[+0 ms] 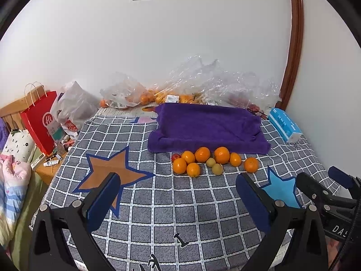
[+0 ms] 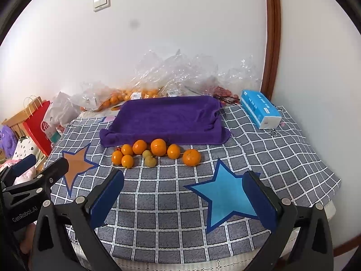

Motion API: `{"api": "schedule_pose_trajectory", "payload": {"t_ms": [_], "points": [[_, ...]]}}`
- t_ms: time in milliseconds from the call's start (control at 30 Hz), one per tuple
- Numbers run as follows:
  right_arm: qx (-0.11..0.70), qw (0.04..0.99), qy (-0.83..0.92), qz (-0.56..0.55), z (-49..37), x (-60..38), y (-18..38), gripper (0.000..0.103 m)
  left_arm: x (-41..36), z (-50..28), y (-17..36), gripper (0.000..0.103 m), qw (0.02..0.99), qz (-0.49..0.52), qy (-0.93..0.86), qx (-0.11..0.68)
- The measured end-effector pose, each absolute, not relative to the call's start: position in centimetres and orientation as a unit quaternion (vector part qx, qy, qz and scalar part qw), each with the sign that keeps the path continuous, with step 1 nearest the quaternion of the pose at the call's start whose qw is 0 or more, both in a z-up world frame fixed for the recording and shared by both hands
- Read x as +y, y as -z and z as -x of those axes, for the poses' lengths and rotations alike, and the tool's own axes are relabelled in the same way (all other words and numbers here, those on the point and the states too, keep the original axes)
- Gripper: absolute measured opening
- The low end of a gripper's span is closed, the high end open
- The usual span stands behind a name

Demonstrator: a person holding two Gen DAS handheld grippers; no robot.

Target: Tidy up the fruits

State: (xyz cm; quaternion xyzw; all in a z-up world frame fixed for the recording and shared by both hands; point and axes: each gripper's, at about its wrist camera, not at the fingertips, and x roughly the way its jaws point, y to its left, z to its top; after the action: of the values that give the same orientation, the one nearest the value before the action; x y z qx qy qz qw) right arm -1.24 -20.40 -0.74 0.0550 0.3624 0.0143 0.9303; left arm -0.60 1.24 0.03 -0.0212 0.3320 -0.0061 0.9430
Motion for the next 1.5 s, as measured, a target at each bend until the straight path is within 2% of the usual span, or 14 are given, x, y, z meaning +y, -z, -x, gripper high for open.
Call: {"api": "schedule_pose_trajectory", "payload": {"t_ms": [1500], "points": [[0.35,0.934,-0.023,-0.061,1.64,-20.19,0.16,0.103,1.58,1.21,-0.2,0.103,0.946,0.011,0.004,0.323]]}}
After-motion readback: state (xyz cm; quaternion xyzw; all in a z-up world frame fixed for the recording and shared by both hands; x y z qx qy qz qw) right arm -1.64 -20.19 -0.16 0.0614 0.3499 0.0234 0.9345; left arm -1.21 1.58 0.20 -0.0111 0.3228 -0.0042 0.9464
